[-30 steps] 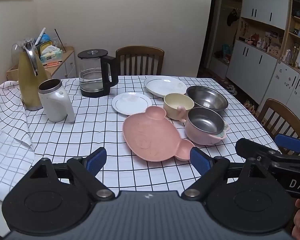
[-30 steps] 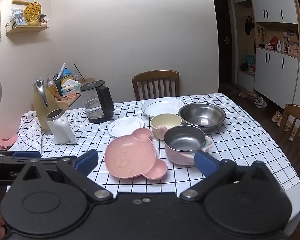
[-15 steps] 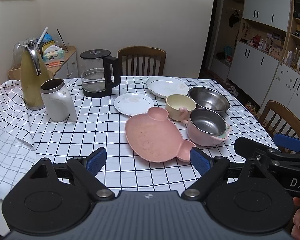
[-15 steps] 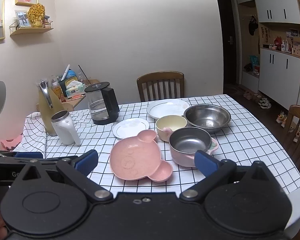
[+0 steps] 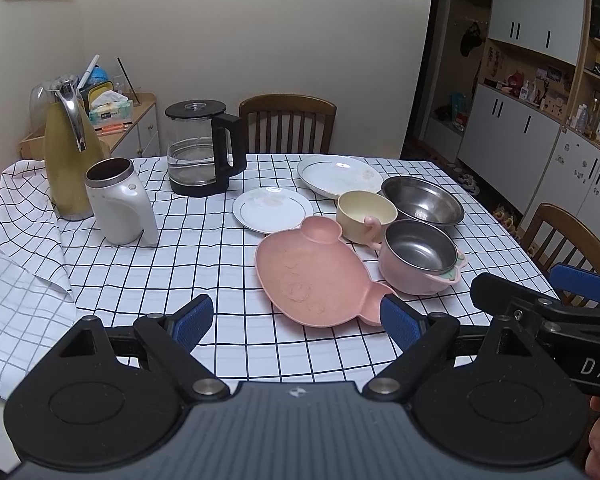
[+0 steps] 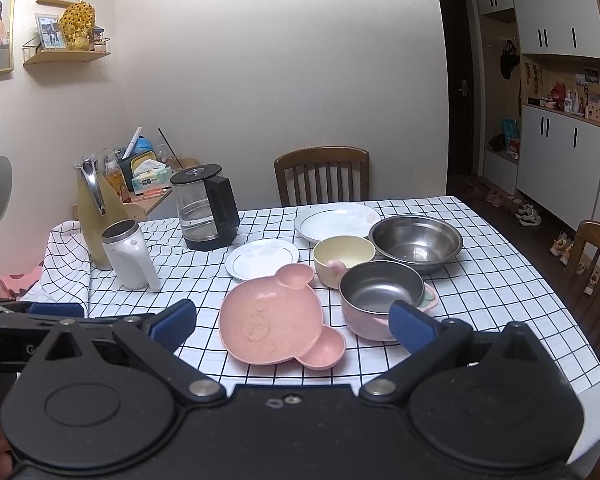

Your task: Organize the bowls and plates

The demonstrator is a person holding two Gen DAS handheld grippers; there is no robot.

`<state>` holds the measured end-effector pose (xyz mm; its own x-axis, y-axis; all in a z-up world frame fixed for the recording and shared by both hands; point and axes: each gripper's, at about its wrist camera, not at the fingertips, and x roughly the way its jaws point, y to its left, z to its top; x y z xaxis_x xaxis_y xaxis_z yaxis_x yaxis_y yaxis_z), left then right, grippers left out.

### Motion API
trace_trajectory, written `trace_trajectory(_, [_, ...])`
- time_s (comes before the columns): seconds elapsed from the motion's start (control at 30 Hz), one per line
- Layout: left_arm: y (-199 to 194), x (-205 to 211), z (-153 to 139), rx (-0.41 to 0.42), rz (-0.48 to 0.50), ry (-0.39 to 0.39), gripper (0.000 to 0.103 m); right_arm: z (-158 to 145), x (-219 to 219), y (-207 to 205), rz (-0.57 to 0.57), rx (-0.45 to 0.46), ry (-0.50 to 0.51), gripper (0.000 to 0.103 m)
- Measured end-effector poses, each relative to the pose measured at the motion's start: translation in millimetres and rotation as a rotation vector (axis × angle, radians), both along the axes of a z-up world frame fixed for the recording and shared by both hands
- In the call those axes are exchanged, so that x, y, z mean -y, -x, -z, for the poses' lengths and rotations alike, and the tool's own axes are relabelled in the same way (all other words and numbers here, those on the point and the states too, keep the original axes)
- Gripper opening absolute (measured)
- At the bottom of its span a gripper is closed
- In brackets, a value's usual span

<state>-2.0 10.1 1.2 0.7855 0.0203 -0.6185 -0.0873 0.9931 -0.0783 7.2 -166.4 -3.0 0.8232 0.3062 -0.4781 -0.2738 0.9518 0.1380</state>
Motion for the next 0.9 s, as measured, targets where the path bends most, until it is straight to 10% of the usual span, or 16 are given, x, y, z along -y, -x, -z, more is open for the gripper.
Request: trace_trajectory(0.9, [0.6, -9.6, -1.1, 0.012, -0.003, 0.002, 0.091, 0.1, -9.7, -0.9, -0.001, 0.006, 0.007, 0.103])
